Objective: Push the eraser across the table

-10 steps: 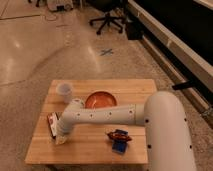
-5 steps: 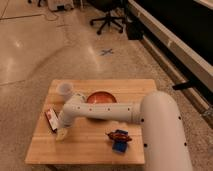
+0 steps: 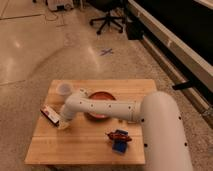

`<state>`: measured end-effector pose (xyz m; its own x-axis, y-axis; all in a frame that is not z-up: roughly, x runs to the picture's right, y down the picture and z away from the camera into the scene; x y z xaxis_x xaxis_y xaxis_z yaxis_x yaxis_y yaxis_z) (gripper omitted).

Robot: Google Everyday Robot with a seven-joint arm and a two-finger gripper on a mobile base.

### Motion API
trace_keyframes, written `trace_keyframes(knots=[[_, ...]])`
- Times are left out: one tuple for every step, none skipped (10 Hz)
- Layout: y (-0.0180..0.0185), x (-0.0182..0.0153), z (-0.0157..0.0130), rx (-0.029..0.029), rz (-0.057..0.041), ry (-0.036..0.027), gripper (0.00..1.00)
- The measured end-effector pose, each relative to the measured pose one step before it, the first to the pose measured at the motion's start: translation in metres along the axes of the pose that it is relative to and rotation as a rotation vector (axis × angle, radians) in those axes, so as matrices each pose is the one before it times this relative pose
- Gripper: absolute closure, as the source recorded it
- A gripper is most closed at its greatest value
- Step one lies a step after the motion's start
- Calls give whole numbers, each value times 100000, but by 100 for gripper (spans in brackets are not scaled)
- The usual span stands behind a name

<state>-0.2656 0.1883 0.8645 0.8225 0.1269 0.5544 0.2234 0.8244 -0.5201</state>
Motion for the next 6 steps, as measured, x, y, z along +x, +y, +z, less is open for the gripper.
trace_keyframes(knots=[[-381,-397,-210,503,-737,-656,100],[-468,-313,-478,908,-345,-873,100],[-286,-570,-312,417,-726,-913,100],[-169,-642,-145,135,-916,-765,100],[-325,-568,-358,567,-775,-985,100],[-235,-333,-277,518,-494,-637,100]])
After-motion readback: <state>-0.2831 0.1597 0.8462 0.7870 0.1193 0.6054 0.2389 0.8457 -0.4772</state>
